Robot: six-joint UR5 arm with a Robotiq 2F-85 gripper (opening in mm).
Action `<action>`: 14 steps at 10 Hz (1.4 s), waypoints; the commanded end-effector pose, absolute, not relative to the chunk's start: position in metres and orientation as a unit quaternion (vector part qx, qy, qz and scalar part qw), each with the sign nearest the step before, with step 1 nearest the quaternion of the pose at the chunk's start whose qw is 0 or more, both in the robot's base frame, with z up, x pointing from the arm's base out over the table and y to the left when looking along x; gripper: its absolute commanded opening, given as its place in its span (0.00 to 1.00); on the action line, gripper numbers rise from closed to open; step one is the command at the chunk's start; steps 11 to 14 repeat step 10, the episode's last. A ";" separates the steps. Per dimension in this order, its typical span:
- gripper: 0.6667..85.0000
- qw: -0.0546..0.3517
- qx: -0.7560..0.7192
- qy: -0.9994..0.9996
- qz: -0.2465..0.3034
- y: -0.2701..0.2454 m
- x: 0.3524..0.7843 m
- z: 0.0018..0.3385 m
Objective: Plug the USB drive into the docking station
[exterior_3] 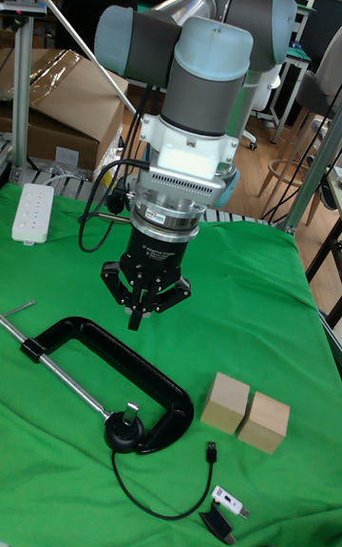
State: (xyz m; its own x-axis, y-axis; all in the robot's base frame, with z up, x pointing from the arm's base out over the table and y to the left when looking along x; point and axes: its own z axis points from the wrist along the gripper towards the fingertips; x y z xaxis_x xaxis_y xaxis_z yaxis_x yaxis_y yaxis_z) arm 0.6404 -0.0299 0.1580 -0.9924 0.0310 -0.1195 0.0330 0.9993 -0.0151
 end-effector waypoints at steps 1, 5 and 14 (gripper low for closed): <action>0.01 0.062 0.017 0.998 -0.001 -0.026 0.642 0.160; 0.01 0.062 0.017 0.998 -0.003 -0.027 0.642 0.160; 0.01 0.058 0.023 0.998 -0.004 -0.026 0.640 0.160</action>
